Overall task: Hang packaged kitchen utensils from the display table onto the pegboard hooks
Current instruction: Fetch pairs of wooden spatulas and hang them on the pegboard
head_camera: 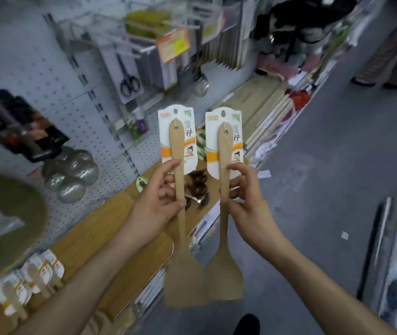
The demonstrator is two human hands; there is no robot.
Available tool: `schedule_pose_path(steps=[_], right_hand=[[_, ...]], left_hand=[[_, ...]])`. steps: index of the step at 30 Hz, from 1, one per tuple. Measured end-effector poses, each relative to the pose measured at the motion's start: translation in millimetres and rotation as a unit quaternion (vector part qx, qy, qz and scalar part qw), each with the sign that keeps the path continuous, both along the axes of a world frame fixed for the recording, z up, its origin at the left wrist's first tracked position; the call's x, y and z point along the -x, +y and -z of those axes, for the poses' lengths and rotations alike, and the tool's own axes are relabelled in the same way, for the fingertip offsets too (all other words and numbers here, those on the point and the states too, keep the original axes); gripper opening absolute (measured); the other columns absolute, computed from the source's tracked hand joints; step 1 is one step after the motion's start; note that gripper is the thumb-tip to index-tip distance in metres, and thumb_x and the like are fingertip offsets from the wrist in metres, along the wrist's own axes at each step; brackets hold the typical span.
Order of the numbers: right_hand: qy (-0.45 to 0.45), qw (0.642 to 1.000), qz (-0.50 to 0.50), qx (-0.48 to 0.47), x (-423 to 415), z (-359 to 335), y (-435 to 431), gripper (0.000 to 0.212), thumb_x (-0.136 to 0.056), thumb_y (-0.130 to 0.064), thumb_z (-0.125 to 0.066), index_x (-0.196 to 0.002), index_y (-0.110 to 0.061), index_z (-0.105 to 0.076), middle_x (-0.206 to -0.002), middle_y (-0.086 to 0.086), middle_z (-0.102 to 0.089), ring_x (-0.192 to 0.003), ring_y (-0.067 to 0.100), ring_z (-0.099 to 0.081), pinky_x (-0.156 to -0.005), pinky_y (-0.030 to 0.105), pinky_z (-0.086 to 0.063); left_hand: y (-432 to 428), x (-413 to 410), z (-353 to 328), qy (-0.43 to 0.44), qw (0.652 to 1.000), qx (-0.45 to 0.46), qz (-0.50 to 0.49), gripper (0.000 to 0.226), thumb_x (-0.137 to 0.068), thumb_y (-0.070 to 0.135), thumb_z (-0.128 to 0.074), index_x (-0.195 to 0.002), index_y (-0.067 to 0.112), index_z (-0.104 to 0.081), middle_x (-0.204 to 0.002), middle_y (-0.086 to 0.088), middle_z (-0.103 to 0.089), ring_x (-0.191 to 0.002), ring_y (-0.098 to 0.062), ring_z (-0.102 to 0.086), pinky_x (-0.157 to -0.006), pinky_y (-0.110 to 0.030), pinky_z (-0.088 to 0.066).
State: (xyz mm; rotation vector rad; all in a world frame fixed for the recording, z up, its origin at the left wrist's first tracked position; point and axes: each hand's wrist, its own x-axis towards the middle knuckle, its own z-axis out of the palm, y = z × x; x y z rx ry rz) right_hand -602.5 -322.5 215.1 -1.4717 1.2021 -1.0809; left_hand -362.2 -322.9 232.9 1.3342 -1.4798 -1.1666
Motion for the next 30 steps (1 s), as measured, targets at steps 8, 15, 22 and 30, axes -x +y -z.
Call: schedule_pose_path(steps=[8,15,22,30], right_hand=[[0.011,0.989,0.031,0.144,126.9,-126.3,-54.2,0.072,-0.097,0.009,-0.06,-0.145,-0.043,-0.05,-0.102,-0.011,-0.059,-0.093,0.022,-0.064,-0.076,0.029,-0.059],[0.026,0.968,0.096,0.231,218.5,-218.8,-92.1,0.068,-0.097,0.007,-0.061,-0.141,-0.044,-0.049,-0.099,-0.015,-0.059,-0.089,0.017,-0.062,-0.073,0.019,-0.053],[0.023,0.95,0.166,0.262,289.8,-259.9,-139.8,0.069,-0.097,0.008,-0.063,-0.141,-0.044,-0.049,-0.1,-0.013,-0.058,-0.084,0.016,-0.063,-0.074,0.02,-0.055],[0.059,0.93,0.212,0.296,357.0,-275.8,-232.5,0.061,-0.099,0.001,-0.066,-0.142,-0.038,-0.048,-0.1,-0.012,-0.062,-0.089,0.018,-0.064,-0.074,0.025,-0.056]], left_hand=[[-69.6,141.3,-139.5,0.003,0.992,0.113,0.053,0.083,-0.093,-0.007,-0.075,-0.146,0.053,-0.052,-0.103,0.025,-0.063,-0.08,-0.022,-0.069,-0.079,-0.038,-0.065],[-121.8,236.0,-230.1,0.021,0.975,0.21,0.07,0.077,-0.095,-0.006,-0.073,-0.149,0.044,-0.052,-0.119,0.022,-0.061,-0.083,-0.002,-0.064,-0.083,-0.025,-0.061],[-189.9,314.8,-276.5,0.036,0.957,0.27,0.097,0.072,-0.096,-0.003,-0.073,-0.144,0.046,-0.055,-0.118,0.022,-0.065,-0.099,-0.006,-0.065,-0.088,-0.022,-0.056],[-304.2,391.6,-281.7,0.079,0.944,0.281,0.152,0.072,-0.097,-0.007,-0.069,-0.146,0.044,-0.057,-0.107,0.011,-0.063,-0.093,-0.009,-0.067,-0.084,-0.032,-0.064]])
